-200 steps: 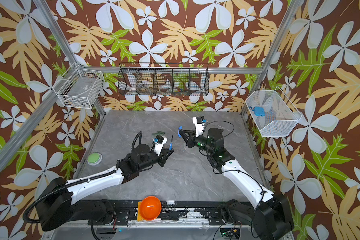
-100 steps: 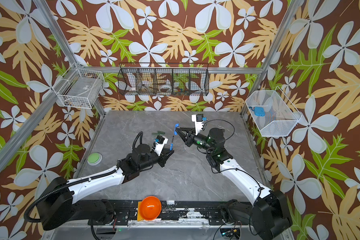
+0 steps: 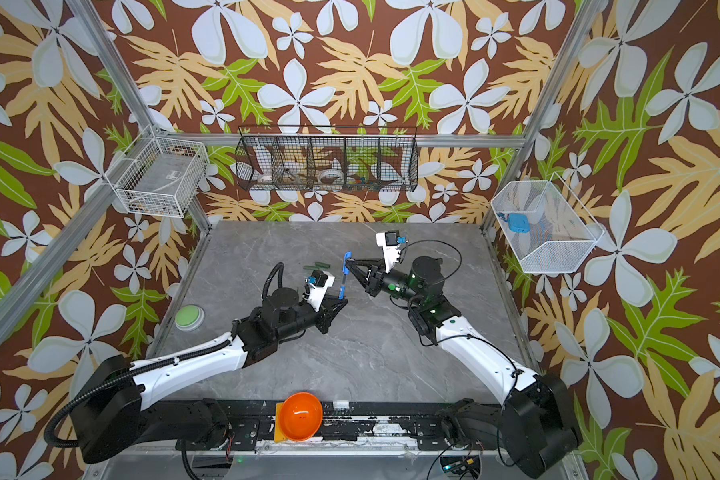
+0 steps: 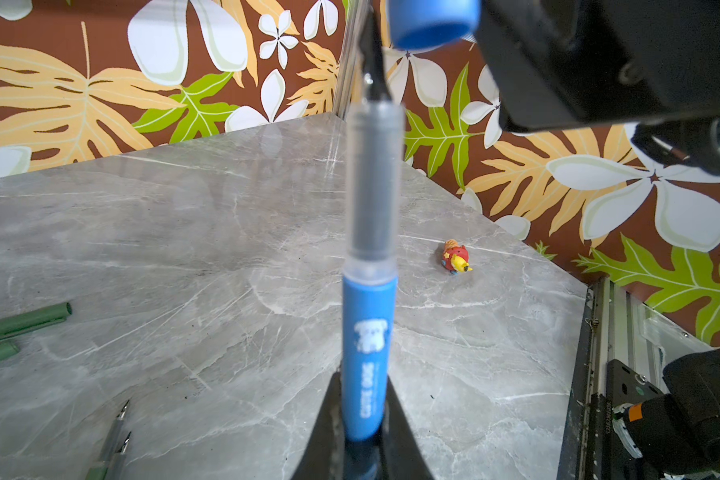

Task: Insert the pens into the pen caps
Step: 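Bring the blue cap above the blue pen tip held by the left gripper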

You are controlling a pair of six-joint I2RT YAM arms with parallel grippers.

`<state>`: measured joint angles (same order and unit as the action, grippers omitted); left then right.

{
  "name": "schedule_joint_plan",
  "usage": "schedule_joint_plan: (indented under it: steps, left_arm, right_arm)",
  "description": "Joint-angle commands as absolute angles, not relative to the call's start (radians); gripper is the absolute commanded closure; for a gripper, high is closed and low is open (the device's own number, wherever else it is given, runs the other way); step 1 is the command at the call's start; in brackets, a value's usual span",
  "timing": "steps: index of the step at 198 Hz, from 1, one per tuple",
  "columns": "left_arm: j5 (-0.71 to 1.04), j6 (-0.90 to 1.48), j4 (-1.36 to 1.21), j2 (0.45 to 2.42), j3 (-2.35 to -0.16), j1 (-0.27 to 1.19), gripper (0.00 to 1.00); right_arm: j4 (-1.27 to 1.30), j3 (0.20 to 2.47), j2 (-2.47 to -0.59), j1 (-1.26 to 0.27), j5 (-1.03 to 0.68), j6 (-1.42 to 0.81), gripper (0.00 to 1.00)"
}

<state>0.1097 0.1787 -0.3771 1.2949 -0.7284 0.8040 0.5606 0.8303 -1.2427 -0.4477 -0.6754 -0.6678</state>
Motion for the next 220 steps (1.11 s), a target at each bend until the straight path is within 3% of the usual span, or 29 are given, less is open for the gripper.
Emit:
schedule_joint_plan:
  steps: [1, 83, 220]
  left_arm:
    - [0.116, 0.170, -0.407, 1.299, -0.743, 0.805, 1.00]
    - [0.120, 0.173, -0.394, 1.292, -0.739, 0.805, 1.00]
    - [0.127, 0.179, -0.405, 1.307, -0.744, 0.805, 1.00]
  right_arm:
    - [0.607, 0.821, -1.240, -0.454, -0.670, -0.658, 0.84]
    - [0.606, 0.828, -1.209, -0.454, -0.579, -0.611, 0.86]
    - [0.652, 0.813, -1.226, -0.460, -0.601, -0.621, 0.86]
